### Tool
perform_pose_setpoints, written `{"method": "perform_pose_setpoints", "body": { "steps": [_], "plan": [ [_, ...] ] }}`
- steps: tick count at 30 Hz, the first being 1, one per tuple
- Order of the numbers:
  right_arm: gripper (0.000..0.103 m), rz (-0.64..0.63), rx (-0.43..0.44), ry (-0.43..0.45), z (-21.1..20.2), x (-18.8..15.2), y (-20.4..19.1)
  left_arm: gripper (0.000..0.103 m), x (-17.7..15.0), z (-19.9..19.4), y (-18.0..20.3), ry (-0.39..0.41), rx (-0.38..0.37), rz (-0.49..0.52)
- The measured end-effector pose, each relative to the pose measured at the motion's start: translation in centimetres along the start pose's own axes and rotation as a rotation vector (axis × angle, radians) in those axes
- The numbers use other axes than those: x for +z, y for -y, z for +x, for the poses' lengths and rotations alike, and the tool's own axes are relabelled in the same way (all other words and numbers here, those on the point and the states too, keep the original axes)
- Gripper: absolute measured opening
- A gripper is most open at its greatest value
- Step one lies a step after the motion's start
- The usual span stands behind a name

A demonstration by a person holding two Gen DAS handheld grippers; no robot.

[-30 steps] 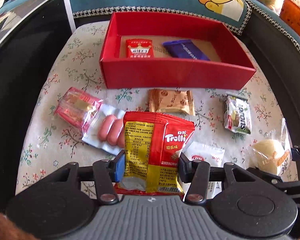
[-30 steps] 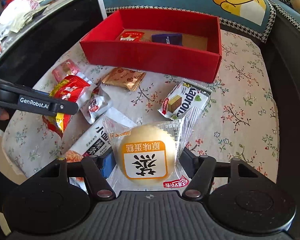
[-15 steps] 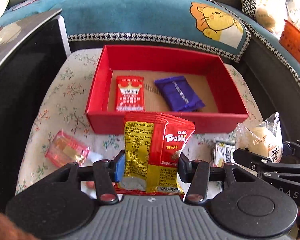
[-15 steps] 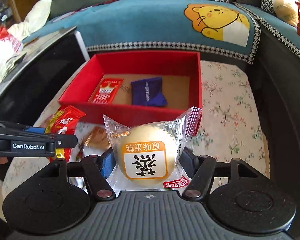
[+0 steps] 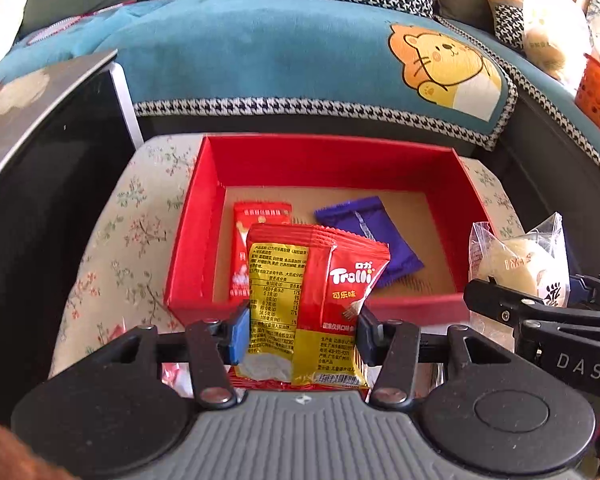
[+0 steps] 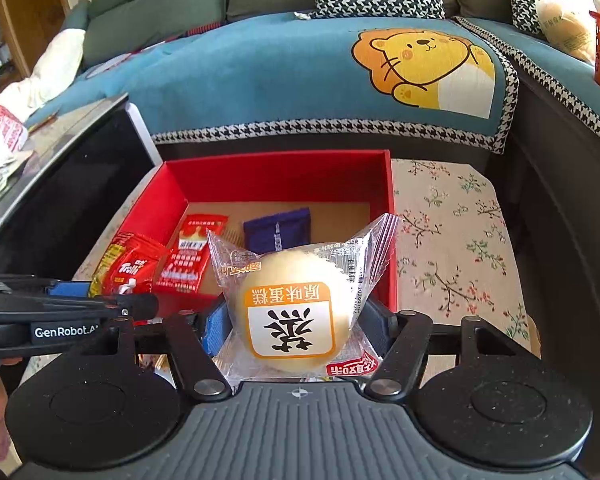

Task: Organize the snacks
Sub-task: 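Carry the Trolli packet over the red box while the right tool carries the cake, then drop the Trolli packet into the box while the right tool releases the cake there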

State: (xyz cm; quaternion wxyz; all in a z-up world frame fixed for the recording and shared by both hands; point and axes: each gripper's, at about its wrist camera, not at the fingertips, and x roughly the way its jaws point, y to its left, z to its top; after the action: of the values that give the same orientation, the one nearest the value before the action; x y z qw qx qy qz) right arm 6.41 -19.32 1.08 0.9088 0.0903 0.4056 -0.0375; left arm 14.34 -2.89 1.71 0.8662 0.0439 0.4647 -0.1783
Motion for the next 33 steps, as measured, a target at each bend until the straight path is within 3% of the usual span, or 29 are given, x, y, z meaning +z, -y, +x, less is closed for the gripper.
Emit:
{"method": "perform_pose_setpoints", "body": {
  "steps": [13,33],
  "plan": [
    [0.072,0.016,-0.012,0.031,2.4,2.6,-0.1,0.092,2.7,2.0,0.2,0.029,0.034,-0.001],
    [0.072,-0.013,-0.042,-0.008,6.8,3.5,-0.1,0.092,4.1,6.3,0.9,0.004,0.112,0.019]
  ]
}}
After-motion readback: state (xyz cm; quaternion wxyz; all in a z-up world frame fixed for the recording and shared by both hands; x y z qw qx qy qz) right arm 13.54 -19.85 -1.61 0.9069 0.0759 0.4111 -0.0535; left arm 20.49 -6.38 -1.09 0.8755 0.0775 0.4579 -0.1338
